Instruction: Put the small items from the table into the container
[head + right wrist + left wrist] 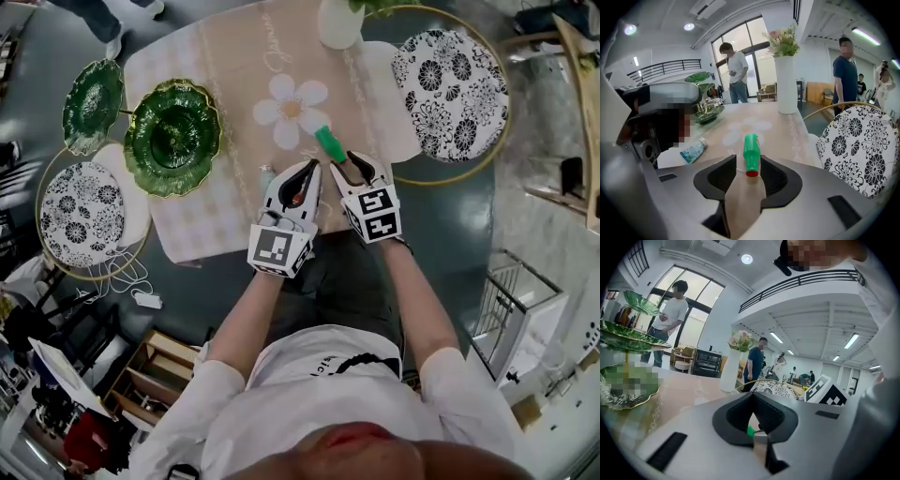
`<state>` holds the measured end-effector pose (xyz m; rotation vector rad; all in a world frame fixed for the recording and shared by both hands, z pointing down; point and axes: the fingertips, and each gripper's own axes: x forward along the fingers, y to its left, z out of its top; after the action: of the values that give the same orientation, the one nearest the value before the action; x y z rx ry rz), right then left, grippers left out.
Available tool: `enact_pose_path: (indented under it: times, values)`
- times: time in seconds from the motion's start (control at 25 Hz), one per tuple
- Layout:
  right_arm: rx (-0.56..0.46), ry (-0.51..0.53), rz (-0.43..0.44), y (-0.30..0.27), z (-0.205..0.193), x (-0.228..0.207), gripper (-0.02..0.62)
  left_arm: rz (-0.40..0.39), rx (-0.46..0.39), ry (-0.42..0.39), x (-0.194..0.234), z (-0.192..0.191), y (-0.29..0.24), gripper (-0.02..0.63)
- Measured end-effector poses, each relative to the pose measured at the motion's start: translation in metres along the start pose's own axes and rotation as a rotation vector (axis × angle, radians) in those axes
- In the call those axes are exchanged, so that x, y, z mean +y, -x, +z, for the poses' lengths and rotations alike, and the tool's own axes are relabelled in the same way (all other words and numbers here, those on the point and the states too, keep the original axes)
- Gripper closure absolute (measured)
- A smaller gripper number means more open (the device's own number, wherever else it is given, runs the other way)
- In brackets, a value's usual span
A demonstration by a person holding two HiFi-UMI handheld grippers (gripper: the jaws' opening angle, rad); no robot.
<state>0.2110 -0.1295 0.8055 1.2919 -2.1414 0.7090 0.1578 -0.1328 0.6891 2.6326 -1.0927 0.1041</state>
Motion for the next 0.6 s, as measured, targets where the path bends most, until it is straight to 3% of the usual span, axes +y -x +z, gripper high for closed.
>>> enact_pose_path:
  times: [0.36,0.4,0.6]
  values:
    - [0.157,0.040,-0.038,-0.023,-0.015,-0.006,0.443,0.017,0.012,0.000,0.011,-0.002,-0.002,0.598]
    - [0.169,0.040,-0.043,-0.024,-0.016,-0.007,0.486,0.018,0.013,-0.002,0.012,-0.001,-0.003,0.598]
    - [0.158,0.027,-0.035,-0.017,-0.013,-0.010,0.494,0.028,0.018,0.001,0.011,0.006,0.001,0.598]
